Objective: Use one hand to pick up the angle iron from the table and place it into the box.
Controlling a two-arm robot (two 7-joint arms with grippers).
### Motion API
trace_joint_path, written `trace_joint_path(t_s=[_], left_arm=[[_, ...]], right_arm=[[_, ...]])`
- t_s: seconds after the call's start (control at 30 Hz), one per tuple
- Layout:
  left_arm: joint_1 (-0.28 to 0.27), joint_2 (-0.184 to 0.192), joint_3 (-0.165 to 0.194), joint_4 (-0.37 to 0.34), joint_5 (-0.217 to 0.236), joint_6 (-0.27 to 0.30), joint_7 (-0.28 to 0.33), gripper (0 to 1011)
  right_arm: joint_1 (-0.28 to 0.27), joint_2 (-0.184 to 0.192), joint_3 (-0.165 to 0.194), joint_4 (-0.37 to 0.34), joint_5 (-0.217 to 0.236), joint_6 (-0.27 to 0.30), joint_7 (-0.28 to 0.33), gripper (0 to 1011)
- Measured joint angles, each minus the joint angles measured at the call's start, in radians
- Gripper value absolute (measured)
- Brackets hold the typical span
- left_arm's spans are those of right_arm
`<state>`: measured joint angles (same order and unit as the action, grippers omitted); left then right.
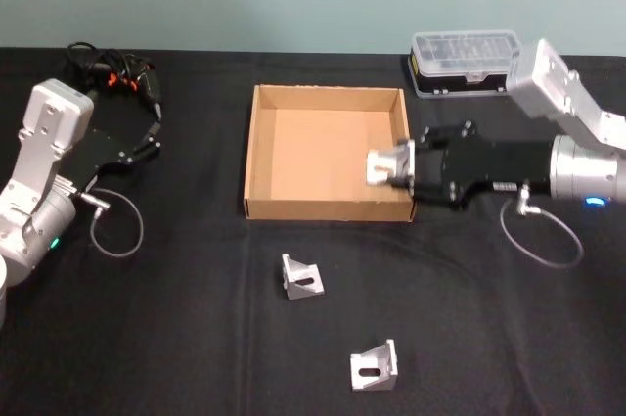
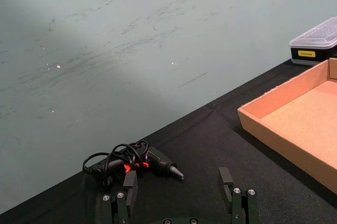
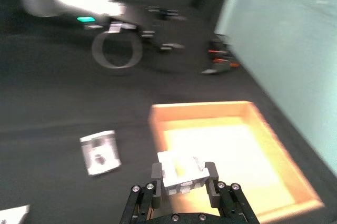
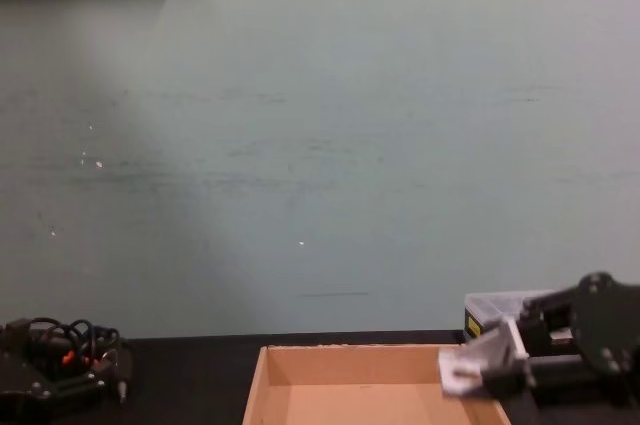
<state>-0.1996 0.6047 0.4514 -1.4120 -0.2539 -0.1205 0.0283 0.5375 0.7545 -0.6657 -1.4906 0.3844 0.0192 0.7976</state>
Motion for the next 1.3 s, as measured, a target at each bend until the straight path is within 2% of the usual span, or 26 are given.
trace_joint_path(t_s=[0.13, 0.17, 0.23, 0.27, 0.37, 0.43, 0.47, 0.57, 0.63, 0.77, 0.87, 1.0, 1.3], left_arm=[[0.0, 0.0, 0.0, 0.0, 0.0, 0.0, 0.0, 1000], [0.0, 0.0, 0.0, 0.0, 0.0, 0.0, 0.0, 1000], [0.0, 0.0, 0.0, 0.0, 0.0, 0.0, 0.0, 1000], [0.0, 0.0, 0.0, 0.0, 0.0, 0.0, 0.0, 1000], [0.0, 0.0, 0.0, 0.0, 0.0, 0.0, 0.0, 1000], [0.0, 0.0, 0.0, 0.0, 0.0, 0.0, 0.0, 1000], [0.0, 0.0, 0.0, 0.0, 0.0, 0.0, 0.0, 1000], [0.0, 0.0, 0.0, 0.0, 0.0, 0.0, 0.0, 1000], [0.0, 0.0, 0.0, 0.0, 0.0, 0.0, 0.0, 1000], [0.0, 0.0, 0.0, 0.0, 0.0, 0.0, 0.0, 1000], [0.0, 0.0, 0.0, 0.0, 0.0, 0.0, 0.0, 1000], [0.0, 0.0, 0.0, 0.0, 0.0, 0.0, 0.0, 1000], [0.0, 0.0, 0.0, 0.0, 0.0, 0.0, 0.0, 1000]], right_arm=[[-0.003, -0.034, 0.03, 0.028, -0.016, 0.03, -0.091, 491], [0.003, -0.055, 0.038, 0.05, -0.029, 0.04, -0.129, 490], [0.012, -0.077, 0.046, 0.075, -0.04, 0.048, -0.161, 491], [0.025, -0.102, 0.05, 0.103, -0.05, 0.055, -0.185, 491], [0.059, -0.149, 0.05, 0.166, -0.074, 0.067, -0.212, 490], [0.091, -0.188, 0.044, 0.223, -0.093, 0.072, -0.218, 490], [0.091, -0.188, 0.044, 0.223, -0.093, 0.072, -0.218, 490], [0.145, -0.245, 0.028, 0.32, -0.12, 0.077, -0.218, 490], [0.167, -0.269, 0.019, 0.361, -0.132, 0.079, -0.214, 490], [0.226, -0.335, -0.002, 0.479, -0.161, 0.081, -0.193, 490], [0.253, -0.369, -0.01, 0.533, -0.173, 0.079, -0.176, 490], [0.276, -0.4, -0.02, 0.576, -0.187, 0.078, -0.157, 490], [0.3, -0.437, -0.03, 0.63, -0.218, 0.09, -0.134, 490]])
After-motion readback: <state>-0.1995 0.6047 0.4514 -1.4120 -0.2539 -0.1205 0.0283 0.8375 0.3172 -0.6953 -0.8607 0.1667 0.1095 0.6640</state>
